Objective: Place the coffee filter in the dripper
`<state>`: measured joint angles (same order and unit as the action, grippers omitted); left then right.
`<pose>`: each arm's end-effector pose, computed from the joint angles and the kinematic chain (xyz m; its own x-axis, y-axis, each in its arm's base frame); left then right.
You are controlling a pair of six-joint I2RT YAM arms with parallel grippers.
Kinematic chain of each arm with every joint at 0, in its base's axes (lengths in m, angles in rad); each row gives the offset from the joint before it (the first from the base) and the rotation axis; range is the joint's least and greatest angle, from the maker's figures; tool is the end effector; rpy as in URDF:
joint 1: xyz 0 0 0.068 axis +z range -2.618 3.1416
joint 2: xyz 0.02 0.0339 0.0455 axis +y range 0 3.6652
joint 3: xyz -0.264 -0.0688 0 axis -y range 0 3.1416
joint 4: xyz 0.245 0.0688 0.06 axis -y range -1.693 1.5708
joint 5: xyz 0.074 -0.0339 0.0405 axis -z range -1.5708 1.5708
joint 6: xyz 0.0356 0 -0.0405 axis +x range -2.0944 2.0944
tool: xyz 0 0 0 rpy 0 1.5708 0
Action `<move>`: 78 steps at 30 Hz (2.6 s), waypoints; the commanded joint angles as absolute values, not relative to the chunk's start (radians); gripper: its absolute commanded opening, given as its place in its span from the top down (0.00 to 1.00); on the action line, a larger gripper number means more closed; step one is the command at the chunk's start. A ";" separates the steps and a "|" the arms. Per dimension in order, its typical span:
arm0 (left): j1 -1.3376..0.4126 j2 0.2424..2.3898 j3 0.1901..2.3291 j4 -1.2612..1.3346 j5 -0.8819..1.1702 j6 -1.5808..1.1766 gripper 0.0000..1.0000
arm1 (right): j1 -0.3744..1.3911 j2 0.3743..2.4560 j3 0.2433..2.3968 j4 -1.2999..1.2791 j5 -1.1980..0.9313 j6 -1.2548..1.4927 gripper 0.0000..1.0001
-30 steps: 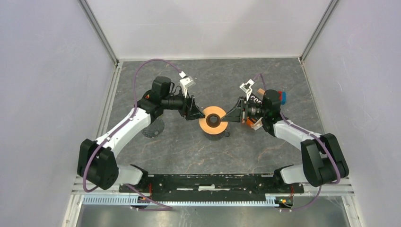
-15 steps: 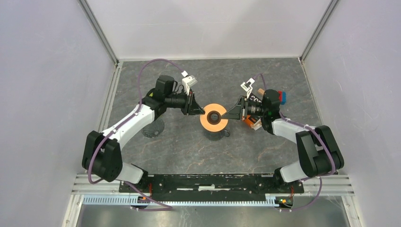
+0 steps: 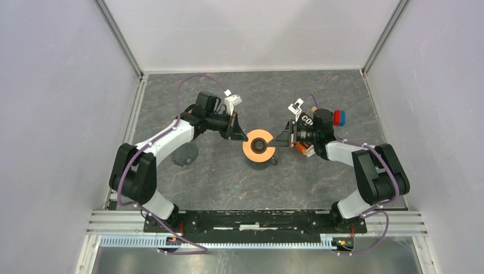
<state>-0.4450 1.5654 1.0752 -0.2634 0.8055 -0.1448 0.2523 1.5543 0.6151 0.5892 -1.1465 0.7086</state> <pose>0.2913 -0.1673 0.2476 -0.7227 0.2339 -0.6504 0.6757 0.4372 -0.5935 0.2747 0.1043 0.1848 -0.8585 0.0554 -0.5099 -0.4914 0.1961 0.8486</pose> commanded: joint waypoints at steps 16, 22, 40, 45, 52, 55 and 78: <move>-0.451 1.603 1.178 -0.279 0.741 -0.195 0.98 | 0.260 1.600 0.650 0.491 -1.130 0.709 0.89; -0.462 1.618 1.195 -0.314 0.729 -0.183 0.98 | 0.261 1.608 0.663 0.402 -1.110 0.643 0.81; -0.463 1.642 1.221 -0.362 0.675 -0.145 0.97 | 0.261 1.650 0.713 0.370 -1.126 0.631 0.64; -0.464 1.646 1.221 -0.374 0.660 -0.128 0.88 | 0.260 1.647 0.718 0.370 -1.131 0.631 0.63; -0.463 1.650 1.223 -0.392 0.630 -0.100 0.76 | 0.258 1.652 0.730 0.369 -1.133 0.631 0.64; -0.463 1.651 1.224 -0.394 0.614 -0.093 0.75 | 0.259 1.654 0.730 0.370 -1.132 0.631 0.66; -0.463 1.662 1.246 -0.407 0.603 -0.091 0.66 | 0.245 1.654 0.778 0.231 -1.097 0.515 0.52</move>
